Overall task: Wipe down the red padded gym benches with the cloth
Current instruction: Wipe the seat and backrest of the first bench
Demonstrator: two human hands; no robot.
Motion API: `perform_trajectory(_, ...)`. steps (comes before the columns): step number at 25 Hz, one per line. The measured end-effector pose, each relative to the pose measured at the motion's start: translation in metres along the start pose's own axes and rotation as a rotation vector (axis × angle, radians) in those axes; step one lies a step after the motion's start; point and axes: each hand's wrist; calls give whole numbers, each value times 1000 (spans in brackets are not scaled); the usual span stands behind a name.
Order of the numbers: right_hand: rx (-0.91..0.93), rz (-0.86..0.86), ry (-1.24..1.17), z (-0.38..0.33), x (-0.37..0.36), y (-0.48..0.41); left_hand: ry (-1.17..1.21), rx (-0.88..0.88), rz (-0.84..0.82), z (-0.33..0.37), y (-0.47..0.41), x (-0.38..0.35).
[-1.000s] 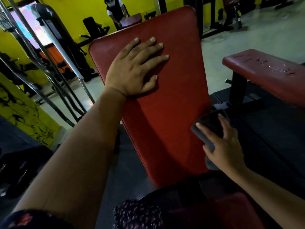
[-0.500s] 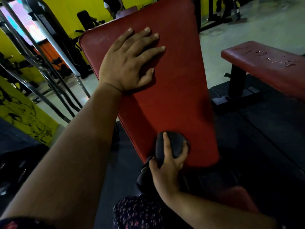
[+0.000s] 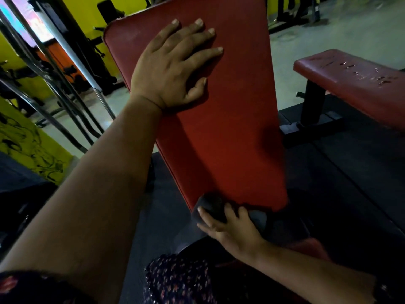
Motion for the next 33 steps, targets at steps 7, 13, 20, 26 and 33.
perform_trajectory(7, -153, 241, 137, 104, 8, 43, -21, -19, -3, 0, -2, -1)
perform_trajectory(13, -747, 243, -369, 75, -2, 64, -73, -68, -35, 0, -3, 2)
perform_trajectory(20, -389, -14, -444, -8, -9, 21, -99, -43, -74, 0, -3, 2)
perform_trajectory(26, 262, -105, 120, -32, -15, -9, -123, -53, -61, 0, -2, 2)
perform_trajectory(33, 301, 79, 293, 61, -47, 63, -131, -69, -71, 2, 1, -2)
Point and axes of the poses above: each hand's wrist, its own y-axis away from the middle knuckle, its own x-axis out of the back of the hand, z = x × y, and after that the axes turned 1 degree about z, right-handed
